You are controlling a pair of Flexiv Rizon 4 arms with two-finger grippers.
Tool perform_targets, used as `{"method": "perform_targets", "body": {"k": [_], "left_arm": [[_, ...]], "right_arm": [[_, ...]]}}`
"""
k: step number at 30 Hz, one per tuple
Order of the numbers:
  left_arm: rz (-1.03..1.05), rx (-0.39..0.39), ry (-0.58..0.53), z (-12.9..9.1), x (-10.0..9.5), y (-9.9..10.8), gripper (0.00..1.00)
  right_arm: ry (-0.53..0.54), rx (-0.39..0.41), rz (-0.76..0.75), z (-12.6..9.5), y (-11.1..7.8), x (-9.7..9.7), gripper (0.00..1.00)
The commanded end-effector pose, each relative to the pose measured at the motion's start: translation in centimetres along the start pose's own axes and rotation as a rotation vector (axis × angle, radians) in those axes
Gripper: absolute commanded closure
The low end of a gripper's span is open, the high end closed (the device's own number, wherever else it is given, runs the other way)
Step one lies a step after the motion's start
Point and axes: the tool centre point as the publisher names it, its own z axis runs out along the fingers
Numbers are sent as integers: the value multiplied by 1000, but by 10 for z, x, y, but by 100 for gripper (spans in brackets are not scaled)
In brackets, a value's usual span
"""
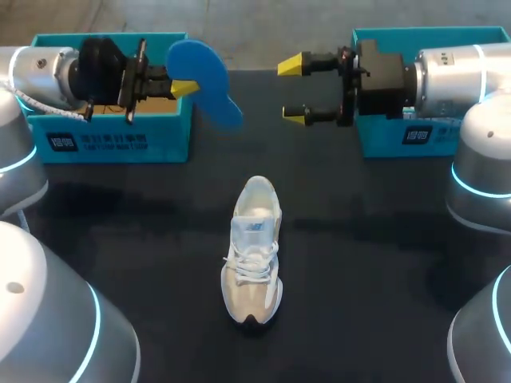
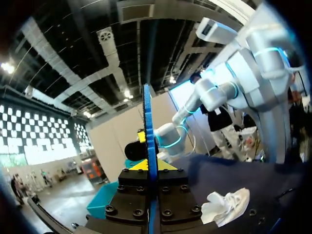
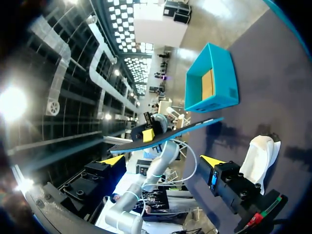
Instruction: Take the shoe out of the shoebox, open the shoe tongue, remove and reinsert the insole, then place the shoe into the shoebox
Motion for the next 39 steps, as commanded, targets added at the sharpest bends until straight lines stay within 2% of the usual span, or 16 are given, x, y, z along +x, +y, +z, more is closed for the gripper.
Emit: {"method": "perform_targets", "body": {"k": [1, 4, 7, 21, 32, 39], "left_arm": [[374, 29, -49, 6, 1, 6, 100], [501, 24, -54, 10, 2, 6, 100], [692, -69, -39, 14, 3, 9, 100], [692, -69, -39, 14, 3, 9, 100], [1025, -50, 40, 14, 2, 11, 100], [1143, -128, 98, 14, 1, 18, 100]], "right_arm": [[-3, -2, 1, 3, 0, 0, 0], [-3, -2, 1, 3, 0, 0, 0], [-3, -2, 1, 3, 0, 0, 0], [-3, -2, 1, 3, 0, 0, 0], [-3, -2, 1, 3, 0, 0, 0], [-3, -2, 1, 3, 0, 0, 0]]}}
